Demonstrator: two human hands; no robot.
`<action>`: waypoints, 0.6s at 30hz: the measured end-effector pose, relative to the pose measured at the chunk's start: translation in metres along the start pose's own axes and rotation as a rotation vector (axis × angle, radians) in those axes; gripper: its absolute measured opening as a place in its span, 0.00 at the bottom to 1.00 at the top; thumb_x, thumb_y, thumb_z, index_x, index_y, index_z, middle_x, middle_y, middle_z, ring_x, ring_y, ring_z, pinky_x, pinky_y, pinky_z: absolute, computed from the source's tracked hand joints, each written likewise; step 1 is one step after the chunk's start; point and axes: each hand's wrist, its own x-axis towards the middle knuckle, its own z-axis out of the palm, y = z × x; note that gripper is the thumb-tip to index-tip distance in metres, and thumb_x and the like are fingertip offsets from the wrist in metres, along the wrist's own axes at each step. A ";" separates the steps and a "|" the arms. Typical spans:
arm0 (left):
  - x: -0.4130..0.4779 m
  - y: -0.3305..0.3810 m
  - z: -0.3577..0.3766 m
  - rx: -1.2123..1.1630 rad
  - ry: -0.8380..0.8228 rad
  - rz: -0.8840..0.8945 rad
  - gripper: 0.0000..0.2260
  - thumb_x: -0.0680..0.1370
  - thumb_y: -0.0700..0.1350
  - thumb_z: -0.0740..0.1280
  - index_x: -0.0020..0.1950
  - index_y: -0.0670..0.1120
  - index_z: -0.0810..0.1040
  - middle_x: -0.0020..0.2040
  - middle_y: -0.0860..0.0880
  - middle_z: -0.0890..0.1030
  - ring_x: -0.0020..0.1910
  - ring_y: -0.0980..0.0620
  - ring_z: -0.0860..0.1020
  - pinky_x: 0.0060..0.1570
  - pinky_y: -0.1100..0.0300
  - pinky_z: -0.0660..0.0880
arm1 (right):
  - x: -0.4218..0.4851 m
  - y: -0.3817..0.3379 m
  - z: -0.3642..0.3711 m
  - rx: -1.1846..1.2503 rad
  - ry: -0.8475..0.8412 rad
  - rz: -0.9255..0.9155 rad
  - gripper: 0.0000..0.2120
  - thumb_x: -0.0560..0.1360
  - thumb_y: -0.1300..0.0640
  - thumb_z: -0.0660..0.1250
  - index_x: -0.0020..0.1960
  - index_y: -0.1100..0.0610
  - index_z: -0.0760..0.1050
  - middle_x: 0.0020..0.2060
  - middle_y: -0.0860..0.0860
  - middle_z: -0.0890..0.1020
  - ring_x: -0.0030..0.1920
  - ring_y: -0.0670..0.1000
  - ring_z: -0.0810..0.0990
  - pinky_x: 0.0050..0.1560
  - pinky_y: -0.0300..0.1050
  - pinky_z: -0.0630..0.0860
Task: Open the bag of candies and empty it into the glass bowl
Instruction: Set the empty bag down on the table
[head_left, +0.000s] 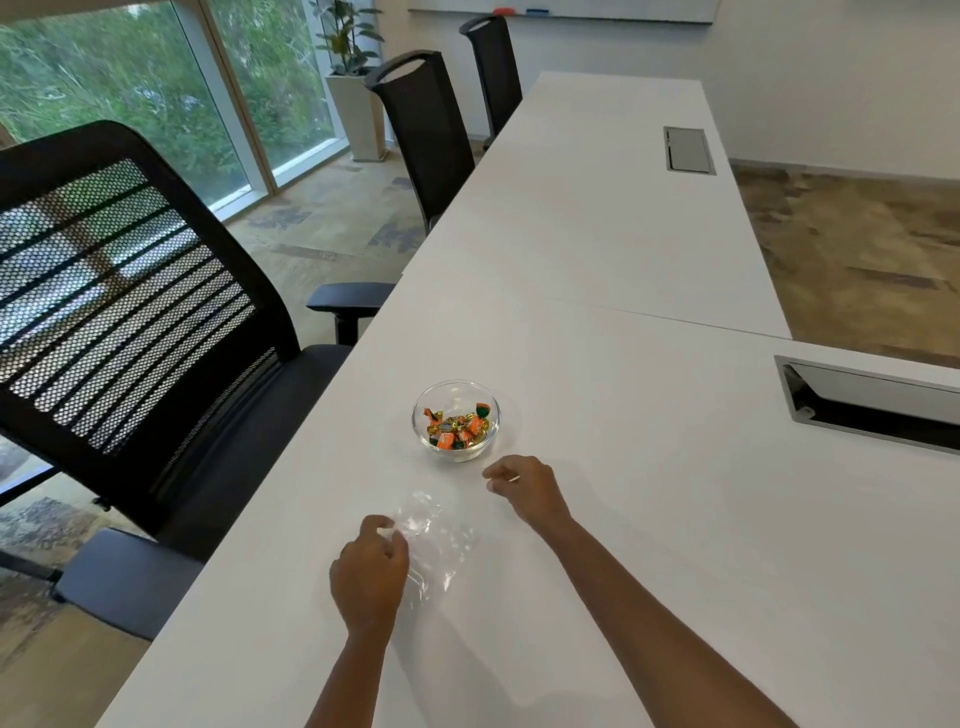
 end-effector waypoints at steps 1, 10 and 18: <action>-0.003 -0.001 0.001 0.010 0.019 -0.055 0.09 0.75 0.42 0.64 0.55 0.43 0.76 0.43 0.40 0.85 0.43 0.38 0.82 0.47 0.51 0.76 | 0.001 0.003 -0.001 0.017 0.002 0.019 0.09 0.72 0.67 0.66 0.52 0.66 0.80 0.45 0.59 0.82 0.44 0.49 0.75 0.39 0.36 0.69; -0.009 0.016 0.009 0.085 0.191 -0.098 0.22 0.71 0.49 0.57 0.57 0.36 0.76 0.51 0.33 0.81 0.52 0.34 0.78 0.50 0.42 0.73 | 0.006 0.021 -0.002 0.055 -0.028 0.122 0.11 0.73 0.64 0.66 0.53 0.66 0.79 0.39 0.54 0.77 0.41 0.51 0.75 0.34 0.31 0.68; 0.059 0.048 0.005 -0.141 -0.031 0.104 0.26 0.80 0.47 0.57 0.75 0.41 0.54 0.77 0.40 0.55 0.77 0.44 0.52 0.75 0.48 0.51 | 0.021 0.006 -0.007 0.203 0.052 0.131 0.23 0.79 0.48 0.55 0.72 0.55 0.63 0.69 0.57 0.71 0.56 0.53 0.73 0.68 0.53 0.69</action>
